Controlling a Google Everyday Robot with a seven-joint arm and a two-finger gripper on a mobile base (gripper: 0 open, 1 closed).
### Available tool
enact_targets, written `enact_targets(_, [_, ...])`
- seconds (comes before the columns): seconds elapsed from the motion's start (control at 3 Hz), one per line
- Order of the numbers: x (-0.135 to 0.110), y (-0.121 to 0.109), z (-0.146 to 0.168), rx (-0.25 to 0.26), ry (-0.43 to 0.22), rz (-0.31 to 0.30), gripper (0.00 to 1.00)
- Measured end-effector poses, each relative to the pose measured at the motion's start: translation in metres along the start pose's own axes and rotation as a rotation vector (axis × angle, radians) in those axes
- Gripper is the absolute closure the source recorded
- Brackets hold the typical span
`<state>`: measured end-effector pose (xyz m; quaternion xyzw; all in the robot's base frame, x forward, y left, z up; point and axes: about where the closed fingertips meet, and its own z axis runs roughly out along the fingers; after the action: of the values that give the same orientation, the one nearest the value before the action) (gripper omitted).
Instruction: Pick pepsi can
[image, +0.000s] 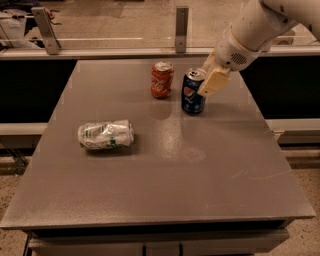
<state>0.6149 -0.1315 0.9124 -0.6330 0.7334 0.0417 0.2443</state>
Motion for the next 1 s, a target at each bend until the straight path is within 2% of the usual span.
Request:
enact_targets(0.33, [-0.0006, 0.0004, 0.0020, -0.003, 0.000, -0.001, 0.82])
enact_targets(1.0, [-0.0059, 0.0028, 0.0027, -0.035, -0.013, -0.021, 0.36])
